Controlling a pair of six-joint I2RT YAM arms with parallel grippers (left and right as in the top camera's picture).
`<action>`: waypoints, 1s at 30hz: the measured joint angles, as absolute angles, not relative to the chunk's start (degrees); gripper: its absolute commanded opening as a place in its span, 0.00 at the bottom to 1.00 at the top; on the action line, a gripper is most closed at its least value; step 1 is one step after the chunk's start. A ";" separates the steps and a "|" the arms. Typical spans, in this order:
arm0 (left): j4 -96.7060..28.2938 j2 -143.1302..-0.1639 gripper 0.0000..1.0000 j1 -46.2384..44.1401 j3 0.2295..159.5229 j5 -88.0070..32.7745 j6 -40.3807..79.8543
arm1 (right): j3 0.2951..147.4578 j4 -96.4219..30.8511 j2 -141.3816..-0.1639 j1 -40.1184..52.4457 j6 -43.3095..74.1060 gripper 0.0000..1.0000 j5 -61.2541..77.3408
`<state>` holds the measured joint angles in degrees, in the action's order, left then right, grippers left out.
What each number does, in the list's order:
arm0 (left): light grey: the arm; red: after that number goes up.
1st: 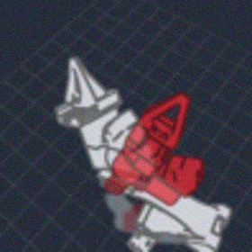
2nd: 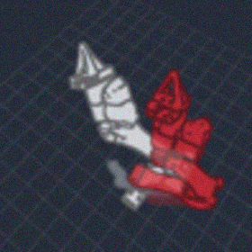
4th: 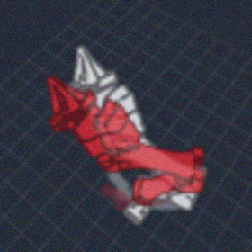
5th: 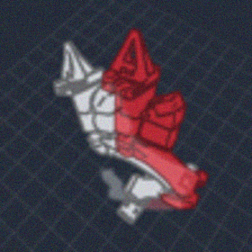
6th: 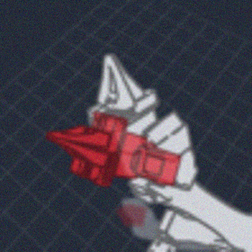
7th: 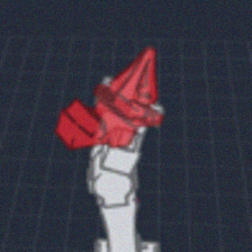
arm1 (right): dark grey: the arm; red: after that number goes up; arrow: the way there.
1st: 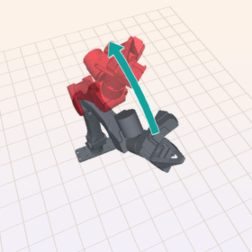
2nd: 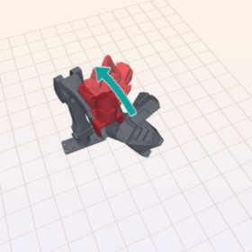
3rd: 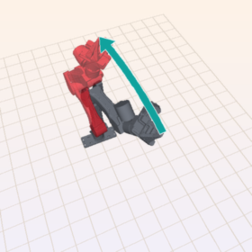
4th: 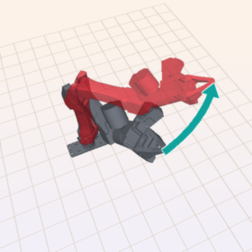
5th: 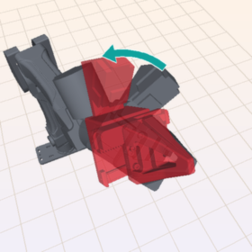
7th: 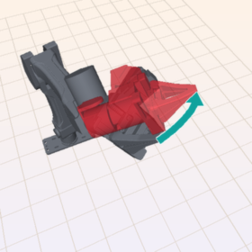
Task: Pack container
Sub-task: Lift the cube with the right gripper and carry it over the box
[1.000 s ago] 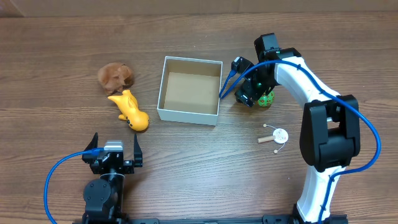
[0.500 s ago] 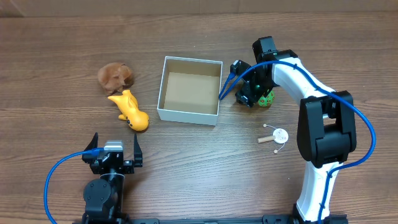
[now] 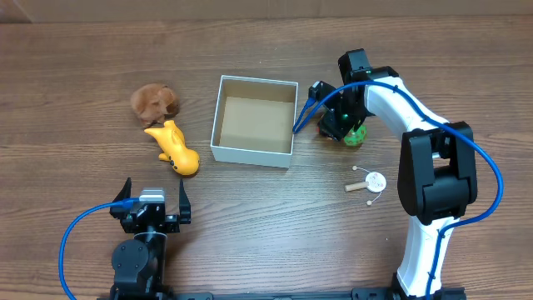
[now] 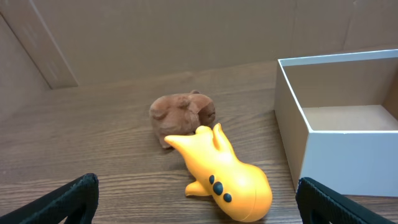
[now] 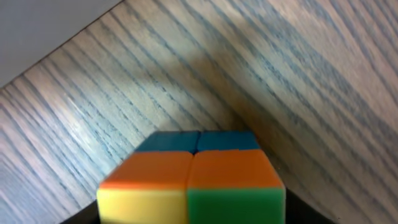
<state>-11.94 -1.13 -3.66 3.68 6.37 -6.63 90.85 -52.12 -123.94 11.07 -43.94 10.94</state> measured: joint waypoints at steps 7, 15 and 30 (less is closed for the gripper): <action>-11.94 -1.15 1.00 -3.66 3.68 6.39 -6.63 | 94.72 -56.23 -124.05 11.07 -43.48 0.54 10.94; -11.94 -1.15 1.00 -3.66 3.70 6.39 -6.63 | 102.87 -64.51 -124.05 11.07 -43.51 0.54 10.90; -11.94 -1.13 1.00 -3.66 3.68 6.37 -6.63 | 124.46 -84.31 -124.18 11.35 -40.53 0.54 12.29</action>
<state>-11.94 -1.13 -3.66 3.68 6.37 -6.63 124.46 -84.31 -124.18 11.35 -40.53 12.29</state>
